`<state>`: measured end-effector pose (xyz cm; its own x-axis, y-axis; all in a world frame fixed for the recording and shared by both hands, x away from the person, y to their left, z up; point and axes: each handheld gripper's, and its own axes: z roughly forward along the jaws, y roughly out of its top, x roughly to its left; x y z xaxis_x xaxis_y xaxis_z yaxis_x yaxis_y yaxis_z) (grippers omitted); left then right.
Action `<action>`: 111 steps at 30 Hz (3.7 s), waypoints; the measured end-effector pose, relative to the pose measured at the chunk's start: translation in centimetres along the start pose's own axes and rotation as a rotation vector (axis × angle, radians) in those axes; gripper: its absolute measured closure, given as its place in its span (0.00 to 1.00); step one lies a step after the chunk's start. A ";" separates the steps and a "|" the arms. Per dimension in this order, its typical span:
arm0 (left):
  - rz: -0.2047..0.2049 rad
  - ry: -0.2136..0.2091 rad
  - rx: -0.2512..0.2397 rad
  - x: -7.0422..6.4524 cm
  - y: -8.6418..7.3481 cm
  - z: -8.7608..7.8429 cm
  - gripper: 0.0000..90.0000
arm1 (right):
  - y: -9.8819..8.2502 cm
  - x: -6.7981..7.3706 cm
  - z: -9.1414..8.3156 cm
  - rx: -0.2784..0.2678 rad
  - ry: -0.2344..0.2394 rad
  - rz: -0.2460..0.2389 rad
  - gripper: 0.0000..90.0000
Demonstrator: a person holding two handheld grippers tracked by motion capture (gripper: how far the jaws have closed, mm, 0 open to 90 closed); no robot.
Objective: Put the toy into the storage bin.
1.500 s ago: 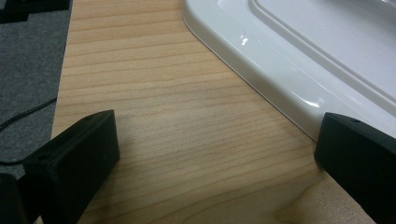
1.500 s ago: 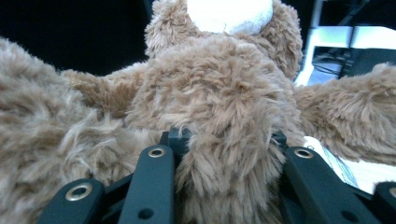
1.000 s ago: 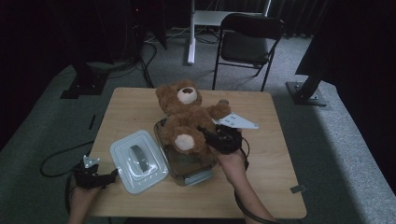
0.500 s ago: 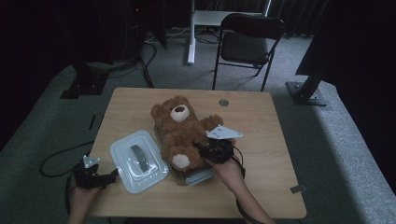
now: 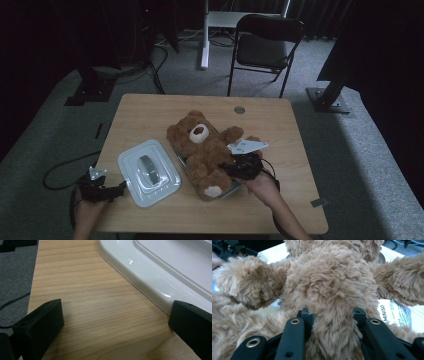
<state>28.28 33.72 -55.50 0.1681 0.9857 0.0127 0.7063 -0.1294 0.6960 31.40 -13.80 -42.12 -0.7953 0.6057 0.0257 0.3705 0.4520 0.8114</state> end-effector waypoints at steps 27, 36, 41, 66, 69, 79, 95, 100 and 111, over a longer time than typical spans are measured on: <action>-0.002 0.000 0.002 0.0 0.0 0.0 0.01 | 3.9 -0.3 -2.3 -0.149 0.014 0.117 0.31; 0.000 0.001 0.002 0.0 0.0 0.0 0.01 | 7.8 -0.8 -0.4 -0.147 0.012 0.181 0.27; 0.000 0.000 0.002 0.0 0.0 0.0 0.01 | 9.5 -0.8 1.0 -0.153 0.033 0.187 0.27; 0.005 -0.004 0.002 0.0 0.0 0.0 0.01 | 10.7 -1.0 7.8 0.058 -0.014 0.133 0.31; 0.006 -0.004 0.002 0.0 0.0 0.0 0.01 | 10.1 -1.2 8.1 0.076 0.010 0.152 0.33; 0.005 -0.004 0.002 0.0 0.0 0.0 0.01 | 8.8 -1.7 9.6 0.135 0.052 0.199 0.34; 0.005 -0.004 0.002 0.0 0.0 0.0 0.01 | 7.8 -1.7 12.8 0.289 0.084 0.219 0.36; 0.005 -0.004 0.002 0.0 0.0 0.0 0.01 | 7.3 -0.7 14.3 0.358 0.037 0.159 0.36; 0.005 -0.005 0.002 0.0 0.0 0.0 0.01 | 7.5 -0.4 14.2 0.347 0.005 0.150 0.33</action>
<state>28.22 33.69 -55.49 0.1746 0.9846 0.0126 0.7072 -0.1343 0.6942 41.25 -1.36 -44.34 -0.7218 0.6792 0.1328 0.6228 0.5538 0.5526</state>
